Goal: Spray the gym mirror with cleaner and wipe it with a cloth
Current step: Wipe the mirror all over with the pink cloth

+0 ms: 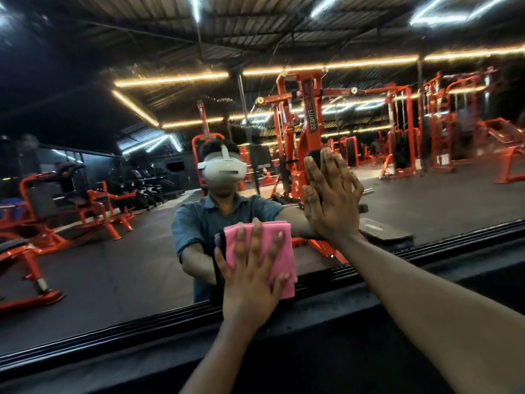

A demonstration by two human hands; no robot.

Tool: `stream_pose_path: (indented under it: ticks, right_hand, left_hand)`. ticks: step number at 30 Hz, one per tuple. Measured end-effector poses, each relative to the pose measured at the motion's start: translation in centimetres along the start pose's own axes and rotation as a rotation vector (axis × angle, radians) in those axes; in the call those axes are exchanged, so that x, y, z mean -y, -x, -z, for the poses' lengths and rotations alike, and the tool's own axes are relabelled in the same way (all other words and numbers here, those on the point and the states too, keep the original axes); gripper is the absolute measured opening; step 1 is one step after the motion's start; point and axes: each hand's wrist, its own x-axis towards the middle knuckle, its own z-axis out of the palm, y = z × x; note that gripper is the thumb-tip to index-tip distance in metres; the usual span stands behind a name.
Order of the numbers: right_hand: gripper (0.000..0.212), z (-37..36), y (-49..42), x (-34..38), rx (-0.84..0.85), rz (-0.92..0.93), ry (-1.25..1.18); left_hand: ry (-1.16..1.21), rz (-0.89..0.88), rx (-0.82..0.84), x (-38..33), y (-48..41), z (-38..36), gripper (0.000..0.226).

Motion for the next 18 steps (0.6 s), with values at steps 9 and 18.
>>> stream_pose_path:
  ticks: [9, 18]
  right_hand:
    - [0.059, -0.1, 0.1, -0.3, -0.001, 0.012, 0.021]
    - [0.059, -0.1, 0.0, -0.3, -0.003, 0.010, -0.011]
  left_hand:
    - [-0.086, 0.106, 0.042, 6.8, 3.9, 0.2, 0.087]
    - [0.004, 0.065, 0.024, -2.9, -1.7, -1.2, 0.098]
